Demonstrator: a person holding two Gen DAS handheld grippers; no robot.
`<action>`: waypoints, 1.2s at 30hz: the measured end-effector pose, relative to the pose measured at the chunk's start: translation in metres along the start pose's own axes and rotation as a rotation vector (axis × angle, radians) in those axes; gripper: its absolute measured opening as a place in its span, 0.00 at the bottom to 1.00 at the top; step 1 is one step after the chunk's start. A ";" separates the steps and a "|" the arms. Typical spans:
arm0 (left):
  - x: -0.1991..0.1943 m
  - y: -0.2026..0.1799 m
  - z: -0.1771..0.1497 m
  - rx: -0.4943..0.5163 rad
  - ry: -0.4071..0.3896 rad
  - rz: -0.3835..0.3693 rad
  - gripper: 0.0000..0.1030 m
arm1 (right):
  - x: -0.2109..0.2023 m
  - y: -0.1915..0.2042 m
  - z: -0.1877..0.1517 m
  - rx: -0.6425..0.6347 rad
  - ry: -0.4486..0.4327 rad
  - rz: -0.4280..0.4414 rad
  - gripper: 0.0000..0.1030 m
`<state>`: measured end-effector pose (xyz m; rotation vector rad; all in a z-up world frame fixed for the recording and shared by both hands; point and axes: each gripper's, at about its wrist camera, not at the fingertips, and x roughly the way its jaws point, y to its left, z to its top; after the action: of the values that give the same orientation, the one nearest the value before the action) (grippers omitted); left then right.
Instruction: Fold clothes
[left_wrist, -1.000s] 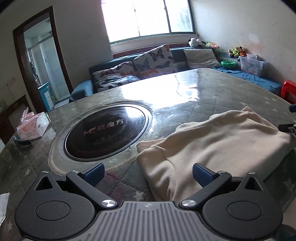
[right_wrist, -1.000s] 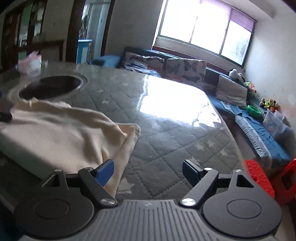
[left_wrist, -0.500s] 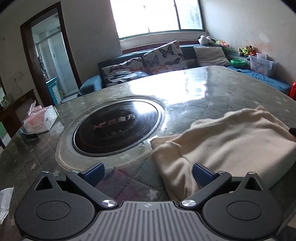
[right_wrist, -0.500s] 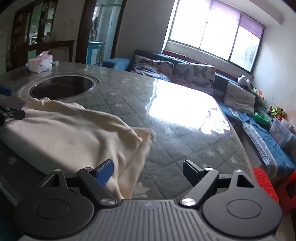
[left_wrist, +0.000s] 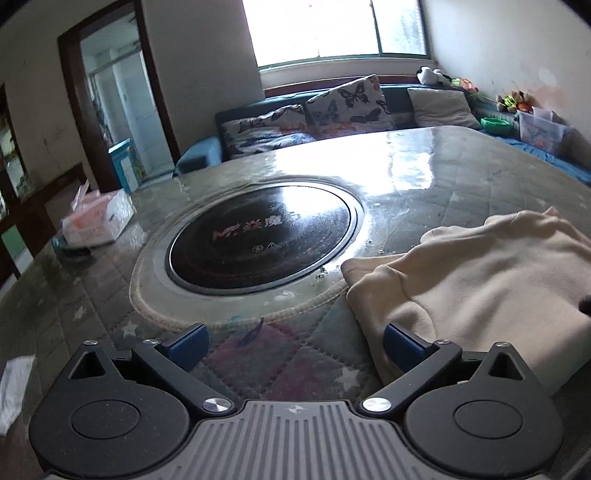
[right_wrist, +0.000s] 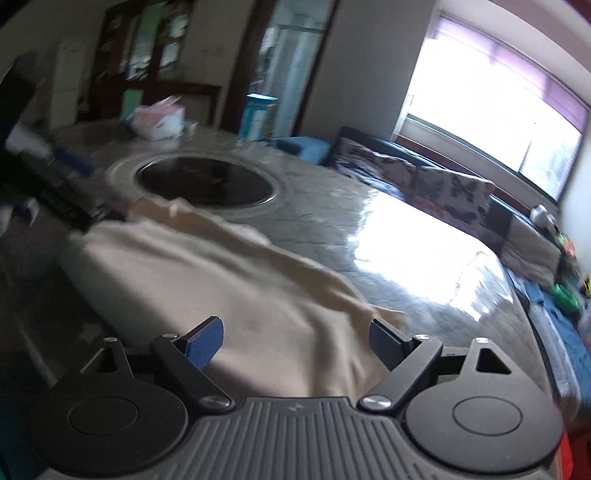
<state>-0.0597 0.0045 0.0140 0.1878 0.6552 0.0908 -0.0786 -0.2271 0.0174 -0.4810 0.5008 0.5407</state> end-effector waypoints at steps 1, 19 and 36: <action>0.002 0.000 0.000 0.011 -0.006 0.004 1.00 | -0.001 0.004 -0.002 -0.026 -0.002 -0.001 0.85; -0.026 0.004 0.019 -0.021 -0.083 -0.024 0.98 | -0.009 0.033 0.020 -0.176 -0.119 0.006 0.88; -0.032 -0.033 -0.012 0.064 -0.058 -0.133 0.99 | -0.011 0.048 0.002 -0.200 -0.160 -0.003 0.90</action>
<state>-0.0914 -0.0306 0.0172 0.2071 0.6117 -0.0636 -0.1148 -0.1939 0.0108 -0.6236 0.2944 0.6243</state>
